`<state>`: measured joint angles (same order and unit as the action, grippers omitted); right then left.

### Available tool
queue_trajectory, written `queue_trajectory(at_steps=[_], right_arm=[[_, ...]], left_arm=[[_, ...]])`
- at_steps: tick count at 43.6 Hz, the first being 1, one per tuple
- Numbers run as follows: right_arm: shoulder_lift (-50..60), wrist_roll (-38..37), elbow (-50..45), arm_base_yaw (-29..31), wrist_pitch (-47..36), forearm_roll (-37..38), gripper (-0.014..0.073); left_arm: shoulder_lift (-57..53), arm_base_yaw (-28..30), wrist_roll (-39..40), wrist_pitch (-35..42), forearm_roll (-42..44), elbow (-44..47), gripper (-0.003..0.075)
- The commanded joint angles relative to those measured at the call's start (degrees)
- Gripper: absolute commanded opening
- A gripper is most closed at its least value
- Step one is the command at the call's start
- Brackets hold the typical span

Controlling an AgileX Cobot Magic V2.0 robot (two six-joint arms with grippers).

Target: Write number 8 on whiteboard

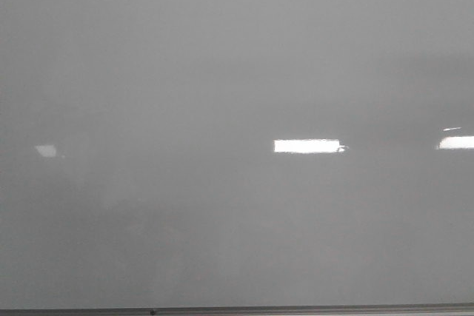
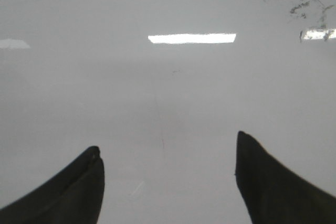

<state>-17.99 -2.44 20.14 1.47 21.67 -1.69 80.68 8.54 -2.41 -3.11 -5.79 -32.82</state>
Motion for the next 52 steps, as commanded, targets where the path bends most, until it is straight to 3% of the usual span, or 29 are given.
queue_trajectory(at_steps=[1, 7, 12, 23, 27, 34, 39, 45, 52], right_arm=[[-0.88, 0.21, 2.08, -0.03, -3.14, -0.65, 0.0546], [-2.5, 0.21, 4.19, -0.08, 1.92, -3.11, 0.0546], [-7.17, 0.97, 7.66, -1.87, 6.46, -3.13, 0.0546], [-22.0, 9.69, 17.84, -12.27, 18.02, -5.72, 0.0546], [-26.51, 15.15, 22.39, -16.88, 23.8, -8.16, 0.0546], [-33.09, 27.57, 29.08, -25.88, 34.19, -16.3, 0.0546], [-36.41, 35.65, 32.27, -31.43, 35.93, -23.22, 0.0546], [-40.54, 41.51, 35.57, -36.81, 35.93, -29.83, 0.0546], [-46.0, 43.95, 40.01, -41.95, 34.74, -33.98, 0.0546]], left_arm=[[-6.21, -0.35, 0.15, -4.13, -0.77, -2.36, -0.002], [-11.23, -3.25, -0.98, -15.16, -0.77, -4.83, -0.002], [-13.83, -10.23, -5.53, -22.82, -0.86, -6.92, -0.0021], [-16.56, -32.69, -21.85, -30.94, -3.17, -8.64, -0.002], [-17.66, -40.83, -24.4, -33.84, -4.41, -8.85, -0.0021], [-20.2, -54.99, -25.52, -33.97, -4.5, -8.85, -0.0021], [-21.69, -62.44, -26.53, -31.05, -4.4, -8.85, -0.002], [-22.41, -66.93, -26.53, -27.11, -4.4, -8.85, -0.0021], [-22.41, -67.45, -26.53, -25.52, -4.4, -8.85, -0.0021]])
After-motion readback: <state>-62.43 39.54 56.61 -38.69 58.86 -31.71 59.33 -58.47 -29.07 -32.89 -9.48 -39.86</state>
